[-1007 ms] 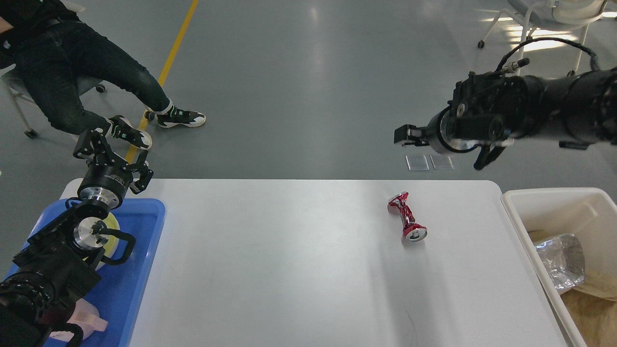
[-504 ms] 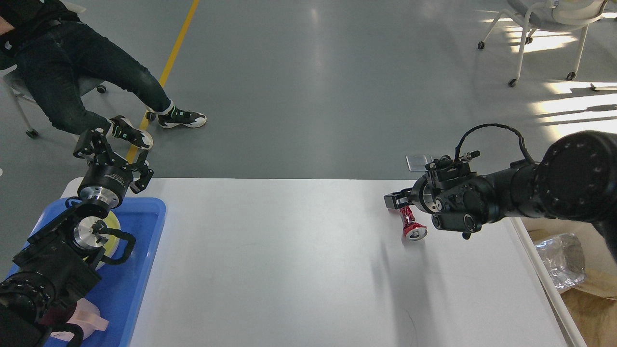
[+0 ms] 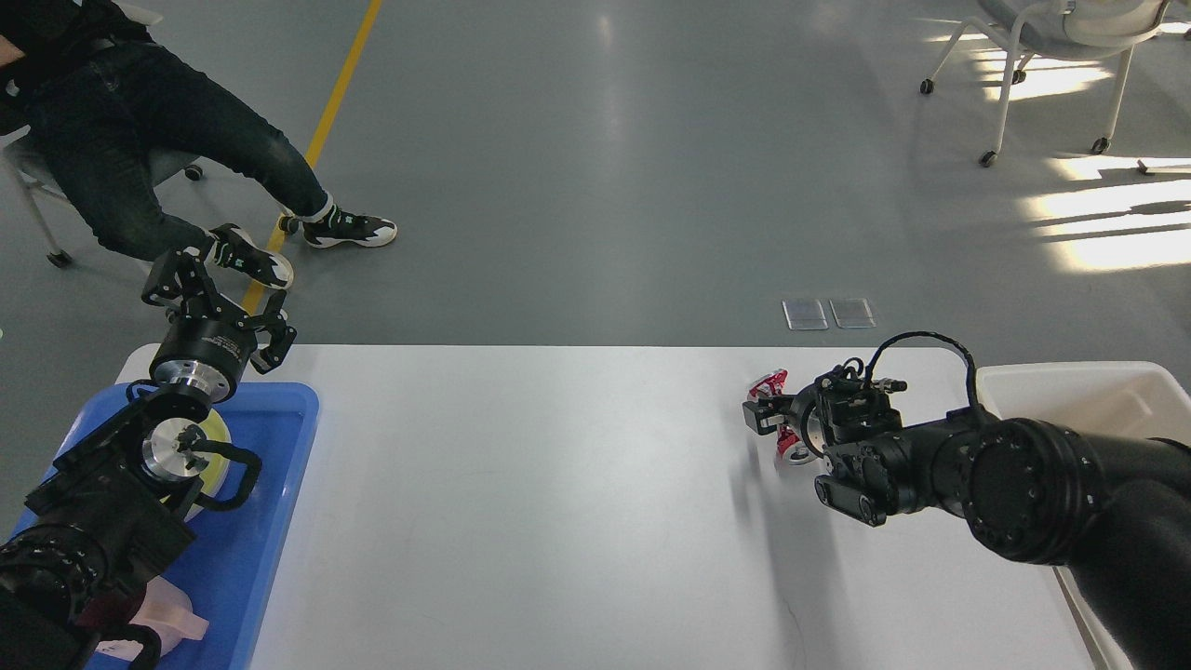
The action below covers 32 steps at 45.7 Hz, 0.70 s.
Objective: Tidy desktop
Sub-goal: 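Grasp the red-and-white wrapper with the right gripper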
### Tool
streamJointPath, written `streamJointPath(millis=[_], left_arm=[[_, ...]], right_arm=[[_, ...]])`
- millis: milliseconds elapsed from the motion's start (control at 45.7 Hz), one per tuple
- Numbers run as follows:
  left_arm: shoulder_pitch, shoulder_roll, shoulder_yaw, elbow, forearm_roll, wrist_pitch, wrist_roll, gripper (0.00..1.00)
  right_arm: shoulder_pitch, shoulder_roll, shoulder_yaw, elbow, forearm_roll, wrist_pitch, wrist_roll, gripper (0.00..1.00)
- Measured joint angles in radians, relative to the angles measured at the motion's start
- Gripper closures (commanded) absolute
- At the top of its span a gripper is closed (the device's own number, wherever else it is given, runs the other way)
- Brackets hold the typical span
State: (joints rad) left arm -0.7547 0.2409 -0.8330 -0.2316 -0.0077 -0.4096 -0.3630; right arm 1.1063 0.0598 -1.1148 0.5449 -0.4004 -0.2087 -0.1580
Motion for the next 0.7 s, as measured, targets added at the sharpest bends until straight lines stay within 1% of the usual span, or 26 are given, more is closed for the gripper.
streamJointPath(millis=[66, 175, 263, 701], left_arm=[[0.0, 0.0, 0.0, 0.0, 0.0, 0.0, 0.0, 0.01], [0.0, 0.0, 0.0, 0.0, 0.0, 0.0, 0.0, 0.01], [0.0, 0.0, 0.0, 0.0, 0.0, 0.0, 0.0, 0.01], [0.0, 0.0, 0.0, 0.0, 0.0, 0.0, 0.0, 0.01]], right_arm=[[-0.023, 0.0, 0.002, -0.015, 0.0, 0.0, 0.001, 0.14], [-0.05, 0.0, 0.004, -0.023, -0.001, -0.004, 0.002, 0.15], [-0.062, 0.0, 0.004, -0.023, -0.001, -0.005, 0.002, 0.2], [-0.074, 0.002, -0.001, -0.005, -0.003, -0.005, 0.002, 0.2]])
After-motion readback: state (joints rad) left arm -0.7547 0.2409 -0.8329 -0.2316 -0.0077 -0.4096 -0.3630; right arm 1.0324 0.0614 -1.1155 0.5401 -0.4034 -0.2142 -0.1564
